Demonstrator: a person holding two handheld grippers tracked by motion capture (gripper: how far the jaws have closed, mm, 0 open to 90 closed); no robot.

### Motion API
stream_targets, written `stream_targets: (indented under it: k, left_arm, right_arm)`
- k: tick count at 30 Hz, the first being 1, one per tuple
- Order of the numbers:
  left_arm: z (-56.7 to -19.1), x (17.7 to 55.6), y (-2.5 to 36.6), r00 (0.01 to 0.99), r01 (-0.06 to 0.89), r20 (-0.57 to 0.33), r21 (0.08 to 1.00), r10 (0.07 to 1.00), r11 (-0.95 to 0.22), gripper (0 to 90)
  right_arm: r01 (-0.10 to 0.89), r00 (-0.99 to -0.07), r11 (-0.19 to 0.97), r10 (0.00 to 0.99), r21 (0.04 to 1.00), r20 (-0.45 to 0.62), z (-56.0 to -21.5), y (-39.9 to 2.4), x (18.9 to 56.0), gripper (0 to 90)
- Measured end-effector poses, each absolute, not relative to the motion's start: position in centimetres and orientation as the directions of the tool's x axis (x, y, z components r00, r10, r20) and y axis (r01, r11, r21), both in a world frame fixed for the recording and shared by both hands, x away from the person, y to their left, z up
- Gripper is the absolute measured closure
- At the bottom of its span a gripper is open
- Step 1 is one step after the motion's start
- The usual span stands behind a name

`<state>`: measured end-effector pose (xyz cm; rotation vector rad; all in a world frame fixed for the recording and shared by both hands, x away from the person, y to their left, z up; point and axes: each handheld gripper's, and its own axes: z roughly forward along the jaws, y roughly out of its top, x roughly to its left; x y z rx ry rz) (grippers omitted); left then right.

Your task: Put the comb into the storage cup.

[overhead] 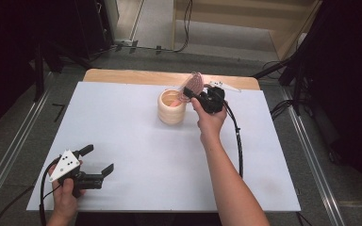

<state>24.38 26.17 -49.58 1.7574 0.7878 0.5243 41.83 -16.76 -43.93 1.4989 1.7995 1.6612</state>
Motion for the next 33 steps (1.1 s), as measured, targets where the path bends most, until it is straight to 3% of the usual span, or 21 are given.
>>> stream_targets:
  k: [4, 9, 15, 33]
  left_arm:
    - [-49.6, 24.4, 26.2, 0.682, 0.251, -0.031, 0.948, 0.73, -0.194, 0.0]
    - [-49.6, 24.4, 26.2, 0.682, 0.251, -0.031, 0.948, 0.731, -0.194, 0.0]
    - [-49.6, 24.4, 26.1, 0.683, 0.25, -0.03, 0.949, 0.73, -0.194, 0.0]
    - [-49.6, 24.4, 26.1, 0.683, 0.249, -0.029, 0.948, 0.73, -0.196, 0.0]
  right_arm:
    - [0.48, -0.441, -0.164, 0.804, 0.862, 0.399, -43.6, -16.9, 41.4, 41.8]
    - [0.45, -0.461, -0.117, 0.819, 0.885, 0.342, -42.8, -17.1, 40.6, 15.4]
    - [0.426, -0.49, -0.082, 0.816, 0.901, 0.306, -42.4, -17.6, 39.7, 0.0]
    - [0.382, -0.525, -0.014, 0.82, 0.924, 0.23, -42.0, -19.1, 36.8, 0.0]
